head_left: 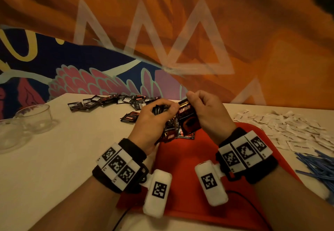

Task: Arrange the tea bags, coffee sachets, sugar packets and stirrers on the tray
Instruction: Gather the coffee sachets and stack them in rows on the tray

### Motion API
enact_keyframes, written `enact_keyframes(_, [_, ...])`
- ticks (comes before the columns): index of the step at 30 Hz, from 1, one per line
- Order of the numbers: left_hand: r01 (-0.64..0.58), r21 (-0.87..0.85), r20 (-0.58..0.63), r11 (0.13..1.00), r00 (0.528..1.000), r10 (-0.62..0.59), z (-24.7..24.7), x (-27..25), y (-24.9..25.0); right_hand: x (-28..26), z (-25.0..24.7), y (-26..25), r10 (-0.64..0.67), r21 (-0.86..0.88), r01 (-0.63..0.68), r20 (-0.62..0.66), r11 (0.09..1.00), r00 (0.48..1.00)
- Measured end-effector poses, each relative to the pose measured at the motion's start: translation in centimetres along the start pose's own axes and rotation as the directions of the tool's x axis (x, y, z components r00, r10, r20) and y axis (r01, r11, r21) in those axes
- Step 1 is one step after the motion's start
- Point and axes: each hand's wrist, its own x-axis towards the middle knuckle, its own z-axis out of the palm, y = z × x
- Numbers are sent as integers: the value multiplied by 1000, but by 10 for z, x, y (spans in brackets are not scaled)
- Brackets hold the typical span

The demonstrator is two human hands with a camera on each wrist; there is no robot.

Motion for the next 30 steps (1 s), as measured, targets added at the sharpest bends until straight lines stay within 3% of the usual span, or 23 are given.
enact_keyframes(3, [64,-96,-29,993,997,-67,-2,2,2,-3,2,-2,66,134,-88,162,987,985])
enact_keyframes(6, [128,-198,-50,972,989,-140,-3,3,4,-4,-4,0,26,125,-64,288,990,957])
enact_keyframes(9, [195,-190,-43,962,977,-206,0,2,4,-1,-12,3,-49,104,20,284,994,958])
enact_keyframes(15, [239,-151,-67,959,966,-251,0,3,5,1,-16,4,-72,72,51,339,996,938])
enact_keyframes(20, [214,-183,-73,960,970,-230,-3,4,4,8,-24,7,-103,-262,163,229,951,968])
enact_keyframes(26, [249,-417,-108,874,941,-320,-24,17,4,20,-38,12,76,-310,-53,62,949,995])
enact_keyframes(30, [253,-502,-83,827,938,-337,-33,20,5,36,-27,29,349,-469,-279,69,838,935])
